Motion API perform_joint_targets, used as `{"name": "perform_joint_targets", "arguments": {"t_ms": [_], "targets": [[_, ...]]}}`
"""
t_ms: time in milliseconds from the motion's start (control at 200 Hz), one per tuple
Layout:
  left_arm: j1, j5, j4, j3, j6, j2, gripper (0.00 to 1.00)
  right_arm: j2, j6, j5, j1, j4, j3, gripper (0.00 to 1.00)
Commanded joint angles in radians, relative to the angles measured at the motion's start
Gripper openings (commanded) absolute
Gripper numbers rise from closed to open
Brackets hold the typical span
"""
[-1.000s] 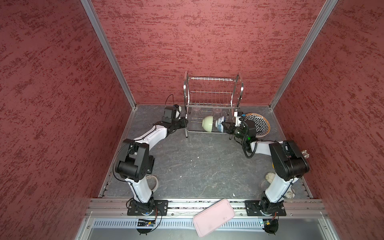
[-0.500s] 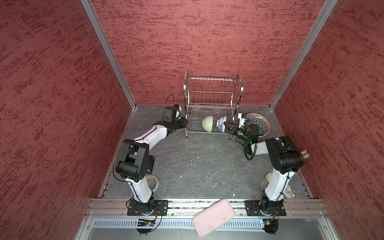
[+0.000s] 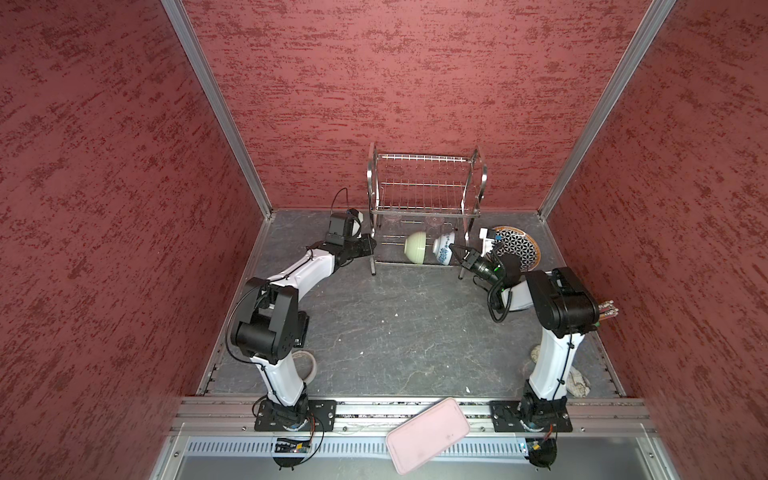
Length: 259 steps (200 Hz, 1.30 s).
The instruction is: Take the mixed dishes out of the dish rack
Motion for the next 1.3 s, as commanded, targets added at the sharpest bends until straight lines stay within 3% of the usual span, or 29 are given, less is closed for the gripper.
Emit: {"name": "perform_joint_targets", "arguments": {"t_ms": [0,376,902,1293], "targets": [[-0.013,-0.002,-0.01,0.03,0.017,0.018,0.23,0.016,0.088,-0.054,-0.007,0.168,0.009,0.0],[-0.02,-0.011,-0.021,0.038,0.021,0.019,0.23,-0.021,0.1,-0.088,-0.01,0.151,0.028,0.0],[-0.02,-0.003,-0.012,0.047,0.023,0.034,0.24,-0.185,-0.001,-0.086,-0.01,-0.061,0.004,0.0],[-0.02,0.007,-0.004,0.046,0.026,0.033,0.24,-0.424,-0.252,0.011,0.024,-0.539,-0.04,0.0]]}}
